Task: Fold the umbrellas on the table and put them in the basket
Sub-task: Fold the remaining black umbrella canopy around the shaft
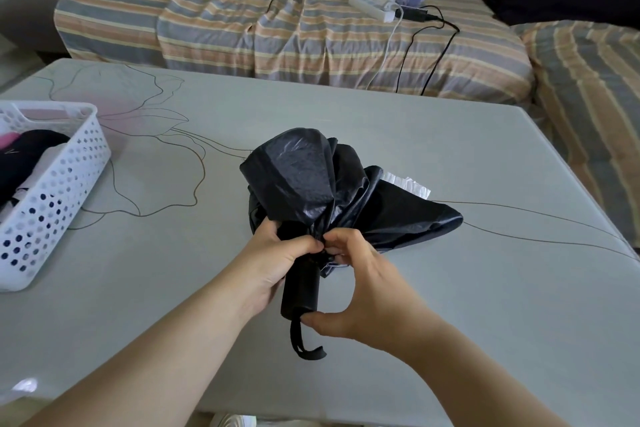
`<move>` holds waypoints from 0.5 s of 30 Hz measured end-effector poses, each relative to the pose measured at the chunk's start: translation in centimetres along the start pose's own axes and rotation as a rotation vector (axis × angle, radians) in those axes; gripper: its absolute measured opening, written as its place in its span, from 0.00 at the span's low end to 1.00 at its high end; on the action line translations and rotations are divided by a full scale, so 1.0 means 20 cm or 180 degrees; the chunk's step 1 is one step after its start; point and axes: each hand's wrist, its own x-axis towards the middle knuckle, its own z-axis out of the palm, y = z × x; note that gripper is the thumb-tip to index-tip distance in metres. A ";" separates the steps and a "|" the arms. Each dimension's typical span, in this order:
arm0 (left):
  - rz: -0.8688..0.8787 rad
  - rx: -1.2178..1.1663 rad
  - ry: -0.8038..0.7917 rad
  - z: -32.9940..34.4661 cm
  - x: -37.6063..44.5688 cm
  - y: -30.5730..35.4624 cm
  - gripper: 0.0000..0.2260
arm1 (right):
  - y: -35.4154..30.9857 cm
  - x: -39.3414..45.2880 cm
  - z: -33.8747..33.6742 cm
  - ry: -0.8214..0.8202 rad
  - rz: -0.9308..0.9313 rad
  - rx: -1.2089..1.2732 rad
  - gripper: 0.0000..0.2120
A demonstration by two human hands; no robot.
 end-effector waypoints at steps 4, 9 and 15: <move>0.0002 -0.0109 0.0000 0.01 0.00 0.00 0.17 | -0.01 0.02 -0.02 0.0123 -0.0190 -0.0665 0.44; 0.0044 0.0005 -0.0069 0.00 -0.02 0.01 0.17 | -0.01 0.01 -0.03 -0.0102 -0.0096 -0.0483 0.45; 0.0125 0.0089 -0.0037 0.01 -0.03 0.02 0.19 | 0.01 0.01 -0.04 -0.0076 -0.0127 -0.0250 0.43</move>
